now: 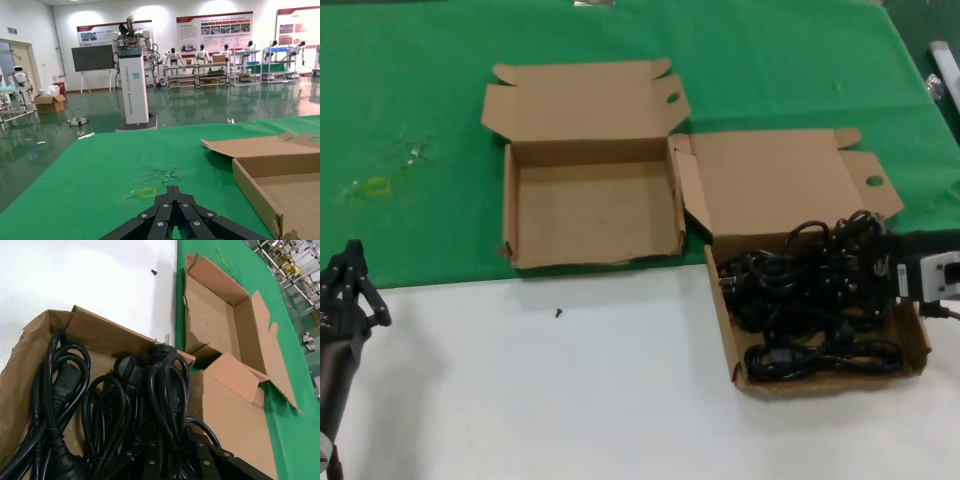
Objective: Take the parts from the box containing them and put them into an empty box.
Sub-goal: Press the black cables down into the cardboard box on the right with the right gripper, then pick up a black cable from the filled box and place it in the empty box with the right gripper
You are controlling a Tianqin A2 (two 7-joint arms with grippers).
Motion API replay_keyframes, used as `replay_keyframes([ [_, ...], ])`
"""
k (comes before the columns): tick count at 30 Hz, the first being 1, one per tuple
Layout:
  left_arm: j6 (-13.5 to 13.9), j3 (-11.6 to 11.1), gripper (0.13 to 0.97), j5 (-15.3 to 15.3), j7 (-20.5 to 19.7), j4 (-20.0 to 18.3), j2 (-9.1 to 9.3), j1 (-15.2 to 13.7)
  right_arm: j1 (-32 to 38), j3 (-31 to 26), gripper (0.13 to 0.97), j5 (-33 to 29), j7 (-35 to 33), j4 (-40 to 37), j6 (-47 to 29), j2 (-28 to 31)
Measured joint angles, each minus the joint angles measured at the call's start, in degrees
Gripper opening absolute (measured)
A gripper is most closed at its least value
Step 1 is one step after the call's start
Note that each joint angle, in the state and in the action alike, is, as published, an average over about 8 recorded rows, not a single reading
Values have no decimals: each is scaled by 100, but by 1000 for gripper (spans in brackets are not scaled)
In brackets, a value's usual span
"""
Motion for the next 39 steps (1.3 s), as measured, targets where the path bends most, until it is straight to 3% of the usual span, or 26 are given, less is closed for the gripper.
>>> replay_keyframes([
  [11,0,0,143,0,0,0,0,0,-110,124,218,58,308,250,-19,250],
  [22,0,0,143,0,0,0,0,0,13,296,217,121,810,487,26,444],
  [39,0,0,143,0,0,0,0,0,745,-57,217,-187,1123,535,333,-345],
])
